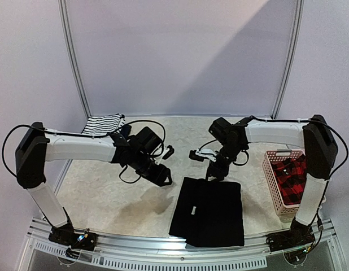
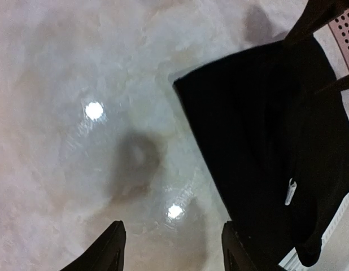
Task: Fold and stack the mixed laundry pile
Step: Pick up the crumpled T-shirt from the corner of the board.
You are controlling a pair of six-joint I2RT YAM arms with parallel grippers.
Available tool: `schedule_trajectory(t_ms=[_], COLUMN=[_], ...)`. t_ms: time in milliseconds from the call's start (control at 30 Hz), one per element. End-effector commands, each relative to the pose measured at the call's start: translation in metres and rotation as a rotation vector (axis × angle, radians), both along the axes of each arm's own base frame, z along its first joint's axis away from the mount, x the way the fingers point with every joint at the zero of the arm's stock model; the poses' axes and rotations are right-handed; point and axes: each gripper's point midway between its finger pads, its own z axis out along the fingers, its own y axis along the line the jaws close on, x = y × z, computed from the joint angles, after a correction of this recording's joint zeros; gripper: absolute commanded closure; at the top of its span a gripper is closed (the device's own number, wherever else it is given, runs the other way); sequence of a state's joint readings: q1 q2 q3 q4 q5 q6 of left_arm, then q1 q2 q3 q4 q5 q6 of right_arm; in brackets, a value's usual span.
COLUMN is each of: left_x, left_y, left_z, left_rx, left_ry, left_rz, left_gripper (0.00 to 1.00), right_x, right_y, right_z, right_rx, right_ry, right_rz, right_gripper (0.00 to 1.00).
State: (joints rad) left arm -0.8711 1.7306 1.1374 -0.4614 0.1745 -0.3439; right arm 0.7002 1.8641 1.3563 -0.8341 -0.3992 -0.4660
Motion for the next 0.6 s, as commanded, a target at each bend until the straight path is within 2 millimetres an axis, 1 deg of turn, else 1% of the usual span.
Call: schedule_trajectory(t_ms=[0, 133, 200, 233, 333, 367, 400, 500, 567], left_x=[-0.007, -0.019, -0.025, -0.027, -0.032, -0.034, -0.034, -0.036, -0.037], left_y=[-0.01, -0.011, -0.015, -0.017, -0.021, -0.023, -0.025, -0.031, -0.034], left_z=[0.006, -0.009, -0.017, -0.021, -0.036, -0.04, -0.042, -0.053, -0.058], left_rx=[-0.154, -0.155, -0.153, -0.154, -0.126, -0.114, -0.107, -0.081, -0.071], left_ry=[0.055, 0.088, 0.111, 0.122, 0.151, 0.156, 0.157, 0.174, 0.182], left_rz=[0.098, 0.101, 0.097, 0.096, 0.092, 0.088, 0.083, 0.074, 0.073], left_gripper=[0.41, 0.41, 0.41, 0.41, 0.43, 0.43, 0.44, 0.48, 0.52], right_x=[-0.004, -0.003, -0.003, -0.003, 0.0, 0.001, 0.002, 0.001, -0.002], right_y=[0.018, 0.02, 0.021, 0.02, 0.018, 0.018, 0.017, 0.016, 0.014], right_z=[-0.004, -0.016, -0.022, -0.026, -0.029, -0.025, -0.021, 0.002, 0.023], right_rx=[0.016, -0.031, -0.047, -0.06, -0.079, -0.079, -0.077, -0.054, -0.032], right_ry=[0.083, 0.086, 0.096, 0.101, 0.093, 0.081, 0.071, 0.035, 0.015], right_rz=[-0.027, -0.02, -0.027, -0.031, -0.044, -0.044, -0.036, -0.012, 0.005], right_gripper=[0.5, 0.51, 0.61, 0.67, 0.89, 0.95, 0.99, 1.0, 1.0])
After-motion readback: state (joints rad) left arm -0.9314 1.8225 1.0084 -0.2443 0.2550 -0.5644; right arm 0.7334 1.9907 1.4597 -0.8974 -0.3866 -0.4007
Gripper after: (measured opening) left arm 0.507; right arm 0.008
